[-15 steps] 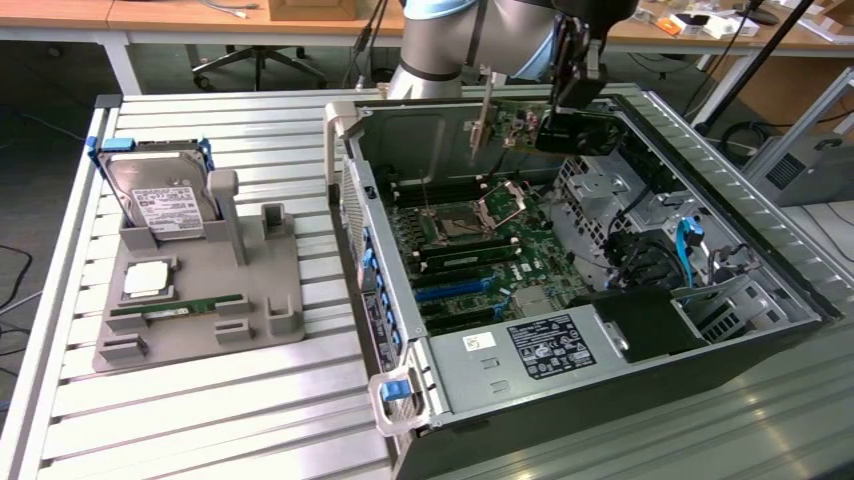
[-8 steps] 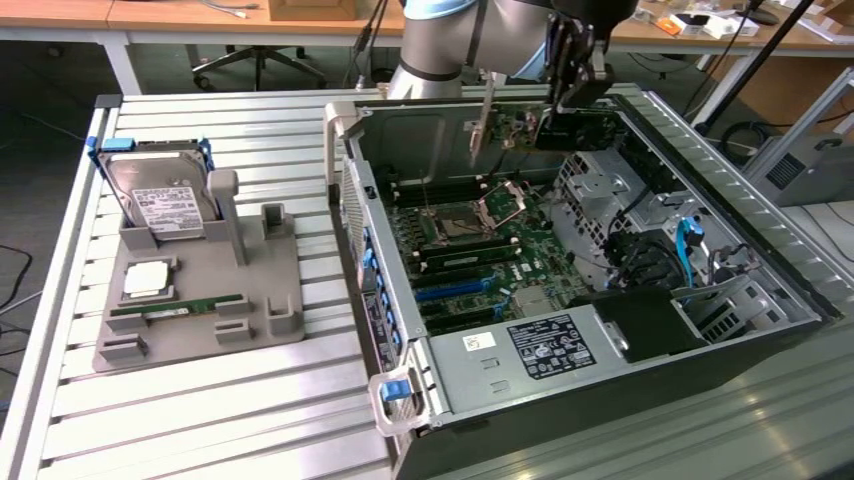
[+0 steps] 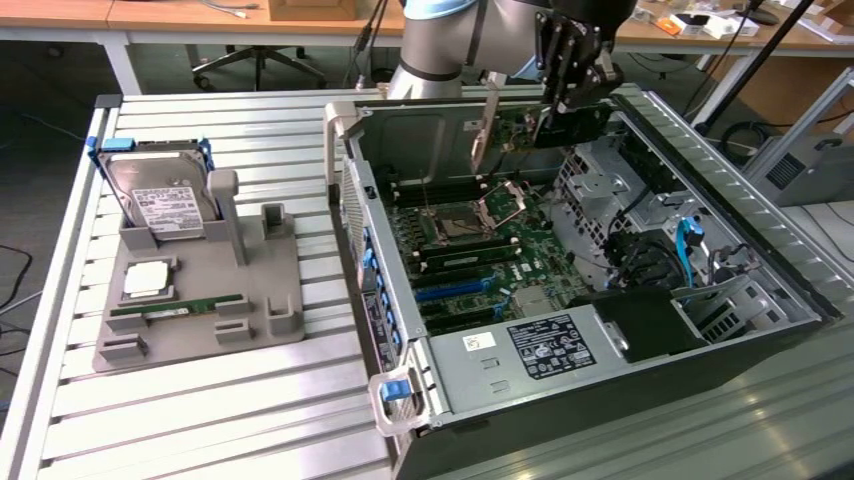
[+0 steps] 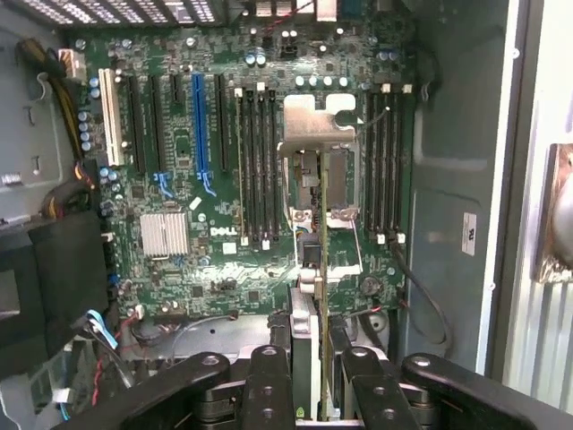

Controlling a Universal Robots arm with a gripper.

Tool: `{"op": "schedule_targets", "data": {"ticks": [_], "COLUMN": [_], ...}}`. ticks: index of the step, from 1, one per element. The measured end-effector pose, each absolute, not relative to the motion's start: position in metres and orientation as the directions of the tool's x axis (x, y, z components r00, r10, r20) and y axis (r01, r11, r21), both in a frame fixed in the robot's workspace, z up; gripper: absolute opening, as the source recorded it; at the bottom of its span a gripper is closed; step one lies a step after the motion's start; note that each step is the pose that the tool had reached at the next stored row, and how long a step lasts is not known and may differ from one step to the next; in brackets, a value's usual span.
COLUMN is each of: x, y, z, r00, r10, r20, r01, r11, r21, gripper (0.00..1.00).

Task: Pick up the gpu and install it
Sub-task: 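Insert the gpu into the slot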

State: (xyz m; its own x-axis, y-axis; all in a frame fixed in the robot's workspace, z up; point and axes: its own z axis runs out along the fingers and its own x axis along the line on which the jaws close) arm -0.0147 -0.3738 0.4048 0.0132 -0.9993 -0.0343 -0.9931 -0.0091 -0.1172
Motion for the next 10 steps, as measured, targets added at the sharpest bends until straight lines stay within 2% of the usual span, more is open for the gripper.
{"op": "schedule_targets", "data": {"ticks": [8,10], "x": [-0.0147,-0.0147], "y": [-0.3738,-0.3738], "z": [0.4048,0.4043], "r00": [0.049,0.049], "r10": [-0.998,-0.998], "r20": [-0.034,-0.035], "r01": [-0.992,-0.994], "r11": [-0.045,-0.045], "r21": [-0.116,-0.103], "gripper": [0.27,0.27]}}
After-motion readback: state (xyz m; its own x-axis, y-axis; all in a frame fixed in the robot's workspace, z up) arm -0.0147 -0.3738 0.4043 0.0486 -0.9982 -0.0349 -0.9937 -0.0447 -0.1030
